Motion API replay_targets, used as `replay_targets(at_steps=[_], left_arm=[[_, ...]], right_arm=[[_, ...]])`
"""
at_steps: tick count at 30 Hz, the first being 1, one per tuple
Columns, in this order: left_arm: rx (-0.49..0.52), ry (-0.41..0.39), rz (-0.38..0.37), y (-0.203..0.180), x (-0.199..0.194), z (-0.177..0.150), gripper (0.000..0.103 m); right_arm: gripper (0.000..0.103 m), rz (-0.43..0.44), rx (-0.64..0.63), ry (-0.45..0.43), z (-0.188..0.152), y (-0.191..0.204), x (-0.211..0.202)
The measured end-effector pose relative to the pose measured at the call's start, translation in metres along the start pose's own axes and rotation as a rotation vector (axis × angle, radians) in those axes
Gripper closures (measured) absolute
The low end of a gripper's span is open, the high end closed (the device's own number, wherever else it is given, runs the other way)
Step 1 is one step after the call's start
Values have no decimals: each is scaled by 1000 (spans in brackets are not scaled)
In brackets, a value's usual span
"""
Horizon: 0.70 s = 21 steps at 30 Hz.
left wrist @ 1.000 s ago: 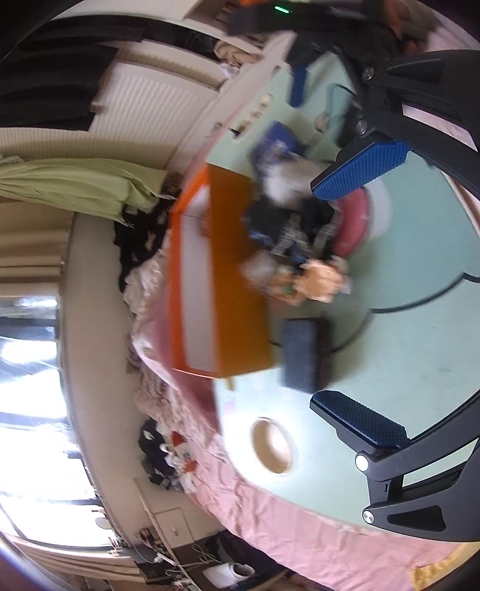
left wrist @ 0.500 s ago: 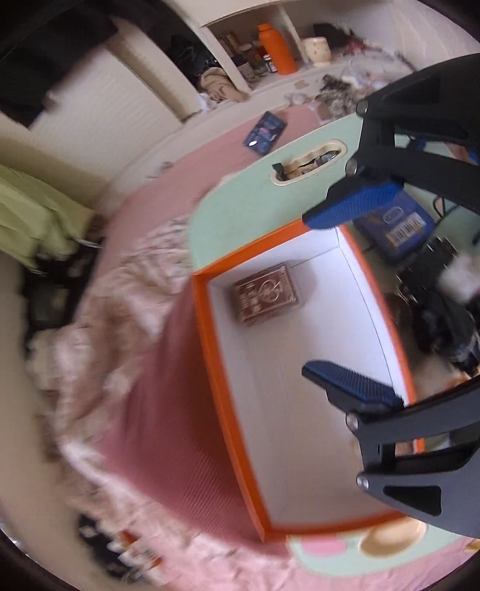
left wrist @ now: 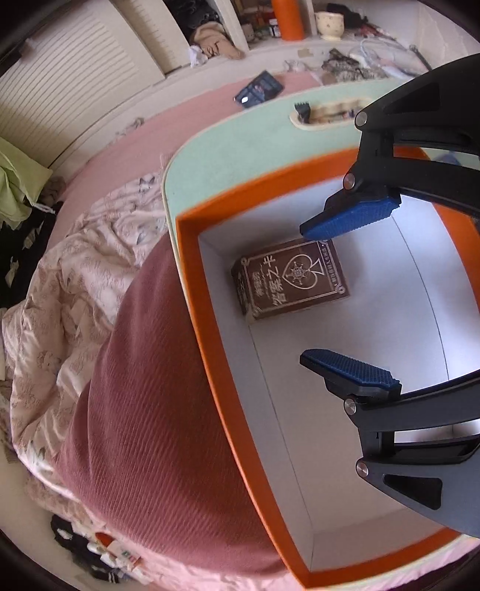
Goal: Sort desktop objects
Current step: 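Reach into the box and grasp the brown card box with the left gripper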
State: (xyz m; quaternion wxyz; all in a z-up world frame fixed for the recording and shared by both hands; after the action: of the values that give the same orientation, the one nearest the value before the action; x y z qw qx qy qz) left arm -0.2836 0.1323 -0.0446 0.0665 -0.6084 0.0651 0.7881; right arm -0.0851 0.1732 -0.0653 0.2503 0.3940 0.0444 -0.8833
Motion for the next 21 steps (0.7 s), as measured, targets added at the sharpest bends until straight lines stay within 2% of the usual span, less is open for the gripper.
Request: replay_targets(at_steps=[4,7,9,12,14,21], left_arm=[[-9,-27,69,28,-4,-9,41],[-50,-5,63,50,-9,-17,41],[-59,-22,42,55,-17,-19,41],[-77,-53,-28,51,-27,-14,41],[-68,-55,-49,40,-30,-10,41],[36,-24,-3,-7,-13,-3,41]], right_arm=[[0,0,1,-1,1,1,0],[0,-2,0,-3,2,2,1],[0,-2,0,-4,2,2,1],[0,-3,0,-4,2,2,1],[0,-2,0,-5,2,2,1],[0,-2,1,-5,1,2,0]])
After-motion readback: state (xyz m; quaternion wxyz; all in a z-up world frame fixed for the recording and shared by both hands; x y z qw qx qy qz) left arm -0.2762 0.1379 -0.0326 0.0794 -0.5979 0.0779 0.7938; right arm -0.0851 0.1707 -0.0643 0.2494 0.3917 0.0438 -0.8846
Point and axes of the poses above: each gripper's, at about its wrist camera, not at the fingertips, and x roughly the way its jaws point, y to its left, z to its top, the point moved 7 cm from there along x, roughly the way its jaws point, and after that the axes turned 8 degrees about z, right-handed, at the moved point
